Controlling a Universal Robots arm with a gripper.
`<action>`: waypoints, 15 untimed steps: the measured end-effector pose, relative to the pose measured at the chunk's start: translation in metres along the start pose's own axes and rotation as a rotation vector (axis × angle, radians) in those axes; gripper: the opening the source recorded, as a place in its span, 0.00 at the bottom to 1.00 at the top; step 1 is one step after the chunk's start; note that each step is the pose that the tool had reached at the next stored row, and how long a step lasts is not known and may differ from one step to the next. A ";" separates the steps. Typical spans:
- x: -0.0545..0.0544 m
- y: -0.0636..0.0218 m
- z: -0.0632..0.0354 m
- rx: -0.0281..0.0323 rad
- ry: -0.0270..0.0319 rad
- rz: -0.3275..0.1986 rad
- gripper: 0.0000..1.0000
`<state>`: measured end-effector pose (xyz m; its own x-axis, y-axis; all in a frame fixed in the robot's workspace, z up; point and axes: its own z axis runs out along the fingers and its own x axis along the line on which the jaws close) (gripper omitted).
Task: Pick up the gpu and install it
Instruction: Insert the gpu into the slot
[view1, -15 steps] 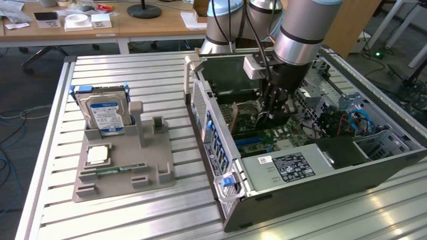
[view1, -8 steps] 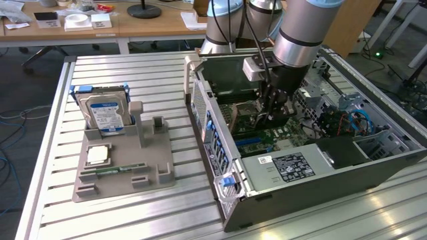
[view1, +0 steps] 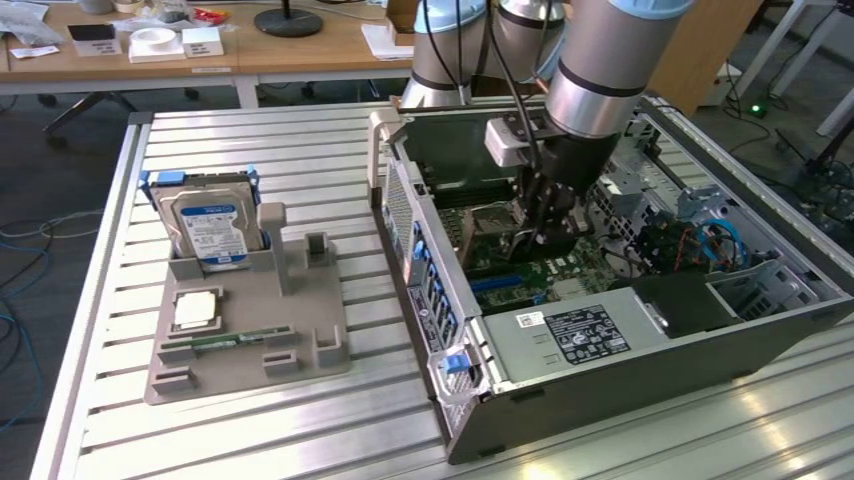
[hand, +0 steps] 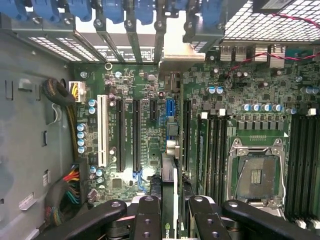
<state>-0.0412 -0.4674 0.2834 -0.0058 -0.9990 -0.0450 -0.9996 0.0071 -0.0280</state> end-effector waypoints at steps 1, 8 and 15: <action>0.000 0.0004 0.0010 0.0001 -0.0002 0.000 0.26; 0.000 0.0014 0.0034 -0.0002 -0.0002 0.000 0.26; 0.000 0.0019 0.0035 0.0001 -0.0145 0.000 0.26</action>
<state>-0.0430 -0.4675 0.2799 -0.0056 -0.9982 -0.0595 -0.9996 0.0073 -0.0281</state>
